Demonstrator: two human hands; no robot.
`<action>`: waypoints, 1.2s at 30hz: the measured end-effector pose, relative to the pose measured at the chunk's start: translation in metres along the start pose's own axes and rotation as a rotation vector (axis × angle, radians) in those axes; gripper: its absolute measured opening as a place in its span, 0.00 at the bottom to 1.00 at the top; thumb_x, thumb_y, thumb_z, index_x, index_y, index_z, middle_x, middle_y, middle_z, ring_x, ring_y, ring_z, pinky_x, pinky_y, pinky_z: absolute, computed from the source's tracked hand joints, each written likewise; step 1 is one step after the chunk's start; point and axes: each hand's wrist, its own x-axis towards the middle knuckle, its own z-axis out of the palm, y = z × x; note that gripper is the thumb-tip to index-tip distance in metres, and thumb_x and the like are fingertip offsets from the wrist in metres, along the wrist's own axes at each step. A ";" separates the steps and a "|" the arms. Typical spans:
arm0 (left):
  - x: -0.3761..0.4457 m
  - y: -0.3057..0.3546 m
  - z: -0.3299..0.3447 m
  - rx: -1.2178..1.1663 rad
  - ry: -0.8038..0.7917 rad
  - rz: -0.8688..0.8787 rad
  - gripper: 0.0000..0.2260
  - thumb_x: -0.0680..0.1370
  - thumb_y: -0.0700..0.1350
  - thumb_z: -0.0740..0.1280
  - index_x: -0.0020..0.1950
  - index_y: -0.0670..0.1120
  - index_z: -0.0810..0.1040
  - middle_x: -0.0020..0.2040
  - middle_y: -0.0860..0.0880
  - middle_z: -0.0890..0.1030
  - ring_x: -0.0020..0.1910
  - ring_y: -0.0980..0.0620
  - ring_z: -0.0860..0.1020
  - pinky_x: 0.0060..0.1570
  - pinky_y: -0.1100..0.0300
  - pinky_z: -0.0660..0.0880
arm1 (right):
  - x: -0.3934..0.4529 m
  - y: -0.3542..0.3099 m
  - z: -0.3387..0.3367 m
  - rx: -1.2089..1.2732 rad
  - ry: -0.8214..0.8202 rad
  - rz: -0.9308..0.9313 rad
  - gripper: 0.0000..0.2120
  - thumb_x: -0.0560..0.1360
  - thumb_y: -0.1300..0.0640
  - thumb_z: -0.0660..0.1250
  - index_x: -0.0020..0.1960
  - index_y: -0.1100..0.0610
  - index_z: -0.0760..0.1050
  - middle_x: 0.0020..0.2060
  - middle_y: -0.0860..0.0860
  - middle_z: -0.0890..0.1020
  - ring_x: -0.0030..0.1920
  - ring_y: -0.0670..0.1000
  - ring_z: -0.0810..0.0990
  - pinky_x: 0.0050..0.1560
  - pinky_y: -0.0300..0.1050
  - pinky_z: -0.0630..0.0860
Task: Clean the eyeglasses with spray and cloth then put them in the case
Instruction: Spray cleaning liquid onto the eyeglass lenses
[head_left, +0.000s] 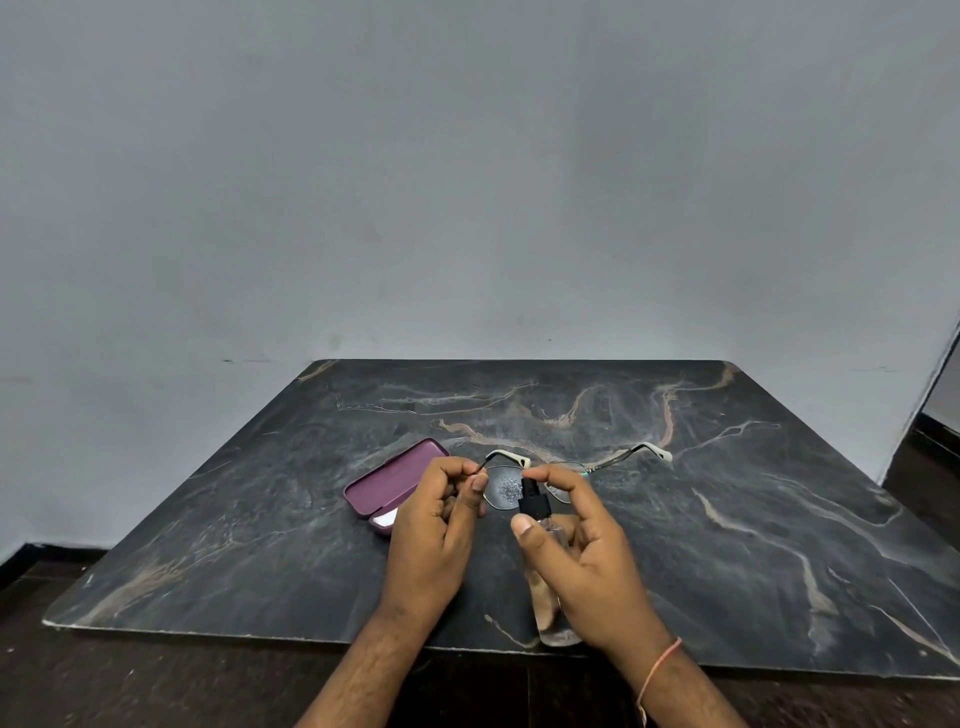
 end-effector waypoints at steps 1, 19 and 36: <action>0.000 0.000 0.000 -0.001 0.001 0.001 0.17 0.83 0.67 0.65 0.57 0.54 0.81 0.44 0.53 0.84 0.41 0.55 0.84 0.44 0.68 0.77 | 0.000 0.000 0.000 -0.005 0.007 -0.007 0.22 0.79 0.43 0.73 0.72 0.39 0.75 0.25 0.50 0.72 0.27 0.50 0.70 0.32 0.46 0.69; 0.000 0.002 0.000 0.045 -0.013 0.009 0.16 0.83 0.65 0.66 0.56 0.54 0.81 0.43 0.54 0.85 0.41 0.55 0.84 0.43 0.68 0.77 | -0.006 -0.012 0.004 -0.383 0.167 -0.180 0.22 0.78 0.40 0.72 0.70 0.28 0.73 0.28 0.46 0.78 0.26 0.45 0.75 0.30 0.31 0.68; 0.001 0.001 -0.001 0.048 0.015 0.026 0.14 0.83 0.68 0.65 0.56 0.60 0.80 0.43 0.55 0.84 0.41 0.55 0.84 0.43 0.69 0.77 | -0.012 -0.021 0.000 -0.255 0.182 -0.138 0.25 0.78 0.41 0.72 0.75 0.36 0.74 0.27 0.43 0.76 0.24 0.41 0.72 0.29 0.31 0.69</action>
